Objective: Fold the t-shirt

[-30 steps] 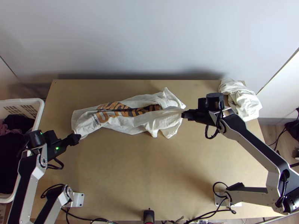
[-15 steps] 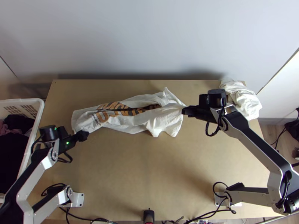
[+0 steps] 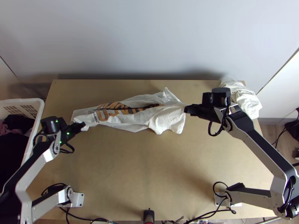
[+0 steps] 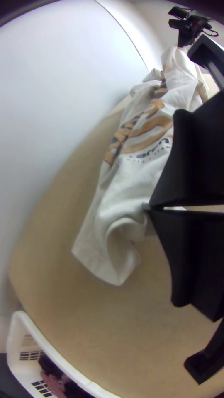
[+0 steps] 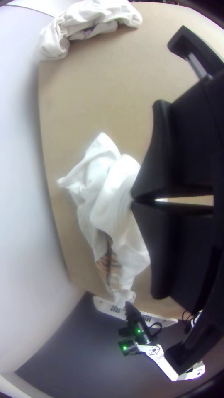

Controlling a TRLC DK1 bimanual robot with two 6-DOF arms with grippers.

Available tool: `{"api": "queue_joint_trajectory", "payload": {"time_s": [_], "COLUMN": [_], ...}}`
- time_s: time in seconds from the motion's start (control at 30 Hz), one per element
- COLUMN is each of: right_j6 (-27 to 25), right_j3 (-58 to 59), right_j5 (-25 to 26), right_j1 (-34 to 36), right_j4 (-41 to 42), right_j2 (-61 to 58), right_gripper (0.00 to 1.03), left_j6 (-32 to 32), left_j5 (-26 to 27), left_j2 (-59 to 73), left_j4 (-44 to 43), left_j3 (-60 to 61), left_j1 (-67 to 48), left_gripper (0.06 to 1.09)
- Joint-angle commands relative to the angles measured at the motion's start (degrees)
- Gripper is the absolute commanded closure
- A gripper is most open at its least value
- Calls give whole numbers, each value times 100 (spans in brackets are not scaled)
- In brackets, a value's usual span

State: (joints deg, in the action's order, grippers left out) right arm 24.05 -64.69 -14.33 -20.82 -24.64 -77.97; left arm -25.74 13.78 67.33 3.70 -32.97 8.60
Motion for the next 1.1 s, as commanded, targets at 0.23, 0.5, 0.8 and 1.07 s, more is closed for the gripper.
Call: {"api": "queue_joint_trajectory", "payload": {"time_s": [0.23,0.5,0.8,1.07], "right_j6": [12,135,381,310], "right_j3": [-167,-897,-2602,-3349], "right_j5": [0,-79,-308,-431], "right_j1": [25,113,113,359], "right_j4": [-120,-568,-1218,-1227], "right_j2": [107,300,784,1592], "right_gripper": [100,100,100,100], "left_j6": [-423,-1039,-2164,-2568], "left_j5": [151,292,1074,1549], "left_j2": [-1398,-1293,-1987,-2919], "left_j4": [2205,2574,1915,1625], "left_j3": [-2055,-2855,-3013,-3066], "left_j1": [89,72,142,177], "left_gripper": [105,105,105,105]}}
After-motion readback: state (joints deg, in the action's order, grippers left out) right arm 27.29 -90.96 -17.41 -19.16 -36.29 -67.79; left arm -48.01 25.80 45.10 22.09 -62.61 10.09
